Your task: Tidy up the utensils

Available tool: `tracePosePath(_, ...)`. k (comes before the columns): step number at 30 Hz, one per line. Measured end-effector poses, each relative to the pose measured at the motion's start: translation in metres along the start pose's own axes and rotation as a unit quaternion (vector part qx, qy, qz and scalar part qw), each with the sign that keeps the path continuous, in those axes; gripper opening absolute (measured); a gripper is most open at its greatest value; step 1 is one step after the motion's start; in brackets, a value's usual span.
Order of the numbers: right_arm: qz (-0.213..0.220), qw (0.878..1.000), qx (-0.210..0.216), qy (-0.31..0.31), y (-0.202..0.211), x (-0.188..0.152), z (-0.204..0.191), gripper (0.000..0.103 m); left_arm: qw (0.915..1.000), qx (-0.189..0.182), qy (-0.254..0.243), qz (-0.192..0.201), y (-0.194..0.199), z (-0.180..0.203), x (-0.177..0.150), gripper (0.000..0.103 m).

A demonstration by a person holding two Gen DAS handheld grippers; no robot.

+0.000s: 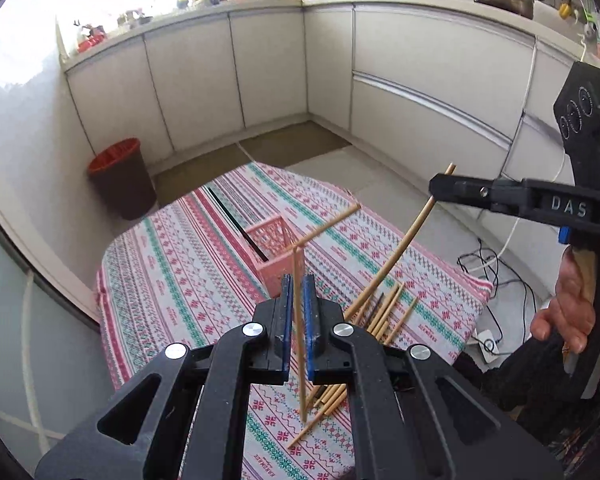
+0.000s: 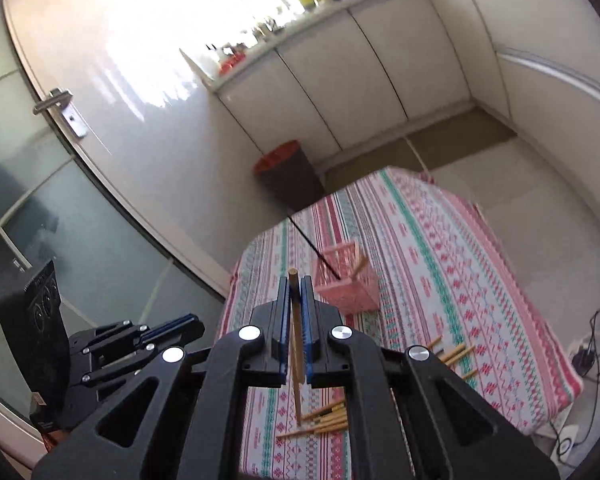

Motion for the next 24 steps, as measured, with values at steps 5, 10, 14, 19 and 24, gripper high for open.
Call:
tracePosePath(5,0.009,0.999,0.026,-0.017,0.004,0.03,-0.011,0.005,0.9998,0.014,0.007,0.014,0.007,-0.011,0.012,0.004)
tracePosePath(10,0.029,0.999,0.037,-0.01,0.013,0.042,-0.018,0.005,0.9955,-0.011,0.059,-0.074,-0.041,-0.029,-0.023,0.022)
tracePosePath(14,0.033,0.999,0.035,-0.012,0.015,0.044,-0.01,0.005,0.9712,-0.03,0.086,-0.22,-0.113,-0.025,-0.099,0.033)
tracePosePath(19,0.029,0.999,0.024,-0.033,0.016,0.046,0.012,0.005,0.9546,-0.04,0.098,-0.278,-0.16,-0.014,-0.137,0.033)
tracePosePath(24,0.035,0.999,0.009,-0.035,0.026,0.053,0.028,0.005,0.948,-0.026,0.097,-0.302,-0.194,-0.006,-0.151,0.036)
Point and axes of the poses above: each gripper's, at about its wrist camera, not at the fingertips, and y roughly against the way its jaws point, z to its right, x to its top, the point moved 8 cm from there along -y, roughly the way its jaws point, and after that the axes turned 8 degrees about z, right-handed, at the moved point
